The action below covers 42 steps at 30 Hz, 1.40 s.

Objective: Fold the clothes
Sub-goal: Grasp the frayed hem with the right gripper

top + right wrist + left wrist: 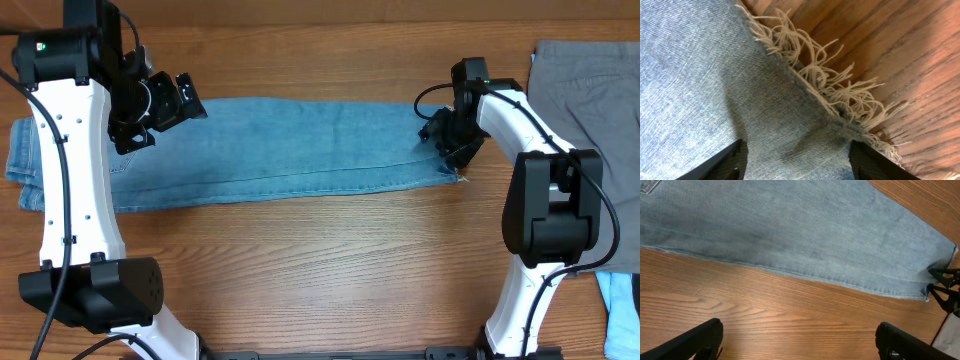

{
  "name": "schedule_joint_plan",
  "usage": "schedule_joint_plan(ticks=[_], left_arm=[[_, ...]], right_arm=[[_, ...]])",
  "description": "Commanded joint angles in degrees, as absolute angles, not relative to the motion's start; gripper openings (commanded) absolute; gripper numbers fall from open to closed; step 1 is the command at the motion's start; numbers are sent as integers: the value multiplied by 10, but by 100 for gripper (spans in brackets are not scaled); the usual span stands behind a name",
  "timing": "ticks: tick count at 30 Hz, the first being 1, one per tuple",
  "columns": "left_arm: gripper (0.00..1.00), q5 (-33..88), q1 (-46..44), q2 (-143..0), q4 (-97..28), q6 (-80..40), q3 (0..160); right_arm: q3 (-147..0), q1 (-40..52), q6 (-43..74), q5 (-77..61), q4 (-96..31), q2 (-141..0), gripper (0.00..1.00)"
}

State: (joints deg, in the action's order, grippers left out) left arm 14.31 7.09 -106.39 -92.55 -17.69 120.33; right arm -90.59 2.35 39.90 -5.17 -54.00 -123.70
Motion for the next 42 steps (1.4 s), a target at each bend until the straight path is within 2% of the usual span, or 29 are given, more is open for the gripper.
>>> schedule_joint_plan(ticks=[1, 5, 24, 27, 35, 42], left_arm=[[100, 144, 67, -1054, -920, -182, 1201], [100, 144, 67, -1054, -917, -182, 1201], [100, 144, 67, -1054, -912, -182, 1201], [100, 144, 67, -1054, -912, -182, 1201], [100, 144, 67, -1054, -912, -182, 1201], [100, 144, 67, -1054, -912, -180, 1201]], right_arm=[[-888, 26, 405, -45, -532, -1243, 67], [-890, 25, 406, -45, -529, -1243, 61], [-934, 26, 405, -1, -581, -1242, 61], [-934, 26, 406, -1, -576, -1242, 53], [-934, 26, 406, -31, -565, -1242, 50], [-933, 26, 406, -30, -562, -1243, 40]])
